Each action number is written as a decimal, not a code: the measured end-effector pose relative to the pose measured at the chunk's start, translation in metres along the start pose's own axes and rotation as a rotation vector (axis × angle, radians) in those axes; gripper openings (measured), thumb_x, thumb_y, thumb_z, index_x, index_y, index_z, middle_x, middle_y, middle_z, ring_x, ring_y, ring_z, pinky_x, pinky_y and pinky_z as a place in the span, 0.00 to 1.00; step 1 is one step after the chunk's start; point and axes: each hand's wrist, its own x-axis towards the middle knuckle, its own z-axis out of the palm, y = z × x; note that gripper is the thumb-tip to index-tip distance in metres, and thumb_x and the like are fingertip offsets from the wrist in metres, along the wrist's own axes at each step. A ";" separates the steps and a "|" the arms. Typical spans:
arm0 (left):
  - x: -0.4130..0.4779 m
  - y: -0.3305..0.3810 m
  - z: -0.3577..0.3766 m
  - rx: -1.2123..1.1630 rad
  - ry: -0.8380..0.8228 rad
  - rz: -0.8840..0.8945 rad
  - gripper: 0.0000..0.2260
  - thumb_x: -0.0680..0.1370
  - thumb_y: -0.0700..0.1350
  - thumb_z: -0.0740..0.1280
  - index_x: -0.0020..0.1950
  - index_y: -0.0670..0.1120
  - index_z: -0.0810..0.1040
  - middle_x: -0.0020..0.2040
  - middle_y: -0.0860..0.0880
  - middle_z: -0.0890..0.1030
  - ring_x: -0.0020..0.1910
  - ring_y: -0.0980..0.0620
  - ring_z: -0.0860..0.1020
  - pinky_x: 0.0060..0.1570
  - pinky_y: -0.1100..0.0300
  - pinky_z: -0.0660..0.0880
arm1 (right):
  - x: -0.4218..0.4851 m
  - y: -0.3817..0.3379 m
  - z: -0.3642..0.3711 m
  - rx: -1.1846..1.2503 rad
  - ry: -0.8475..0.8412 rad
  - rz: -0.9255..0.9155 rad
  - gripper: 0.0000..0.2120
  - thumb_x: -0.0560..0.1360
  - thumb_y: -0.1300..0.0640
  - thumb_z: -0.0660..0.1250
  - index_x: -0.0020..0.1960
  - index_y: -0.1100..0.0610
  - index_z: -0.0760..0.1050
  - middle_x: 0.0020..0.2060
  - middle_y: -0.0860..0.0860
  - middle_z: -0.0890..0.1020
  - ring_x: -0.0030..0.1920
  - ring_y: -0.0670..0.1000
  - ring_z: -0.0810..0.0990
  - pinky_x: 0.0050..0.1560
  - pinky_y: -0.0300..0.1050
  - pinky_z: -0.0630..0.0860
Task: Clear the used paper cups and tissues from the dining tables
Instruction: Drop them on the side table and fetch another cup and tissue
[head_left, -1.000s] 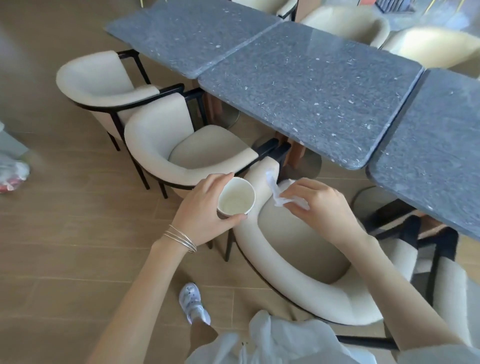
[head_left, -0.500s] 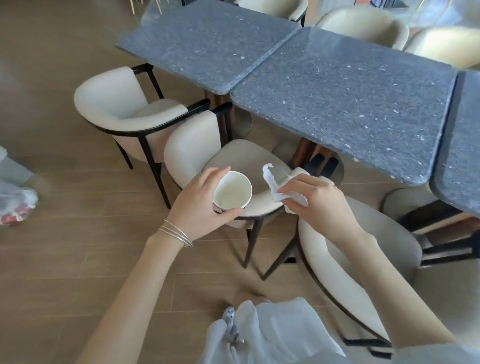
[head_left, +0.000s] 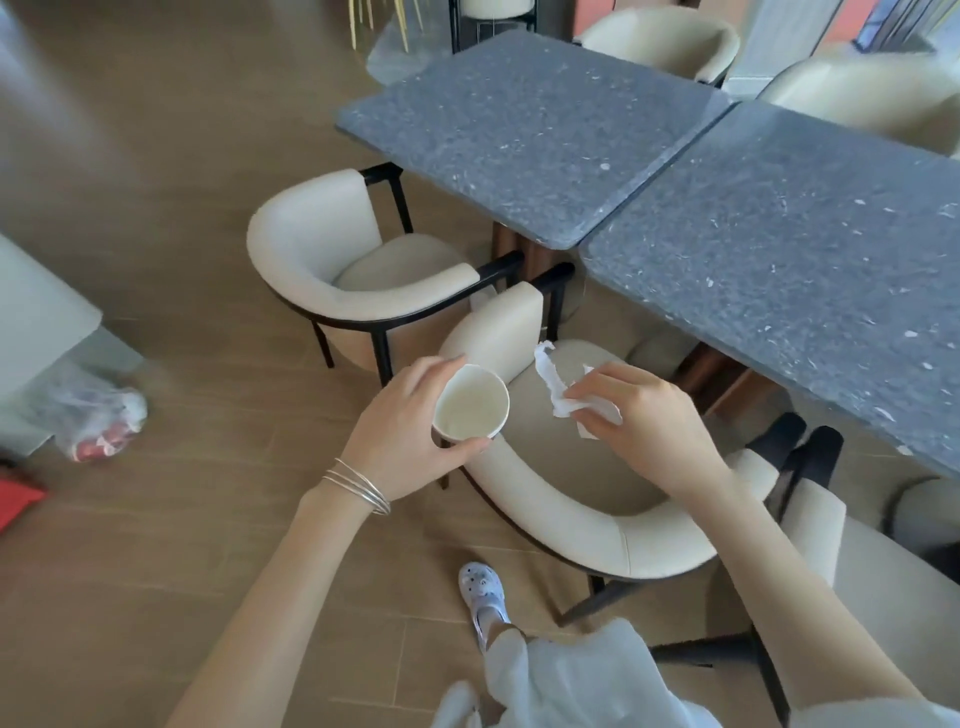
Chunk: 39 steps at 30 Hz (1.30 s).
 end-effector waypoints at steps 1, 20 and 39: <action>0.013 -0.012 -0.008 0.006 0.007 -0.009 0.34 0.68 0.59 0.70 0.70 0.49 0.65 0.66 0.54 0.69 0.63 0.57 0.67 0.56 0.64 0.65 | 0.020 -0.002 0.005 0.009 -0.007 0.001 0.10 0.68 0.62 0.71 0.45 0.50 0.81 0.44 0.45 0.81 0.50 0.52 0.81 0.39 0.50 0.77; 0.150 -0.250 -0.122 0.016 0.082 -0.111 0.35 0.67 0.58 0.72 0.70 0.48 0.66 0.65 0.53 0.70 0.64 0.54 0.68 0.59 0.59 0.69 | 0.300 -0.097 0.124 -0.011 -0.034 -0.086 0.09 0.67 0.64 0.70 0.44 0.53 0.81 0.41 0.47 0.81 0.41 0.51 0.79 0.30 0.42 0.71; 0.199 -0.567 -0.314 0.042 0.140 -0.246 0.36 0.67 0.58 0.72 0.70 0.49 0.65 0.65 0.53 0.69 0.63 0.54 0.69 0.58 0.61 0.67 | 0.573 -0.305 0.306 0.070 -0.007 -0.269 0.07 0.67 0.62 0.73 0.43 0.53 0.81 0.41 0.47 0.82 0.38 0.53 0.80 0.32 0.50 0.78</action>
